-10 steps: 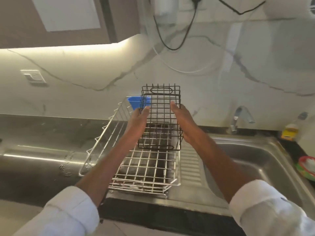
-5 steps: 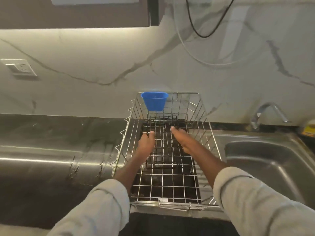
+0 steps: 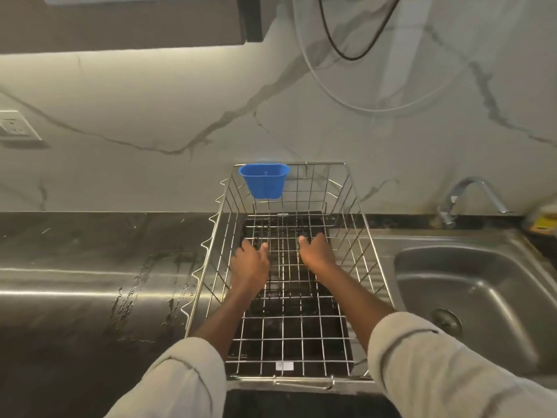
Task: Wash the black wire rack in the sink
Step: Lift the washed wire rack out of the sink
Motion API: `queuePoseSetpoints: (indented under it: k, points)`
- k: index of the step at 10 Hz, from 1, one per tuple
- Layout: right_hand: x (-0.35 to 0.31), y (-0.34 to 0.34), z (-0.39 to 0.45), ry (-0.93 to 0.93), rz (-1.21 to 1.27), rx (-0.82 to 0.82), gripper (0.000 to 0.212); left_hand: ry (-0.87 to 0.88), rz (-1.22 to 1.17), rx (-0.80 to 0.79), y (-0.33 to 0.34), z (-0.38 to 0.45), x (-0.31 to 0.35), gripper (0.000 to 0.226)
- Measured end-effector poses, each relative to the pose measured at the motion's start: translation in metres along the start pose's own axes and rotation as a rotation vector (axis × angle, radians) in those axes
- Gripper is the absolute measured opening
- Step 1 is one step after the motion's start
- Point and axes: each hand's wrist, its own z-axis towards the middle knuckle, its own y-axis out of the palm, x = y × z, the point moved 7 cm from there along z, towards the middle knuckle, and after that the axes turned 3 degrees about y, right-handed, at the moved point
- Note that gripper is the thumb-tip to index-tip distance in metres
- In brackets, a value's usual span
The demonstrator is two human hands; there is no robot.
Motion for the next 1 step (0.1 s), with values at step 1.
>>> queuePoseSetpoints:
  k: [1]
  points:
    - [-0.0314, -0.0380, -0.0110, -0.247, -0.090, 0.213, 0.052, 0.169, 0.075, 0.177, -0.0286, -0.0056, 0.0358, 0.052]
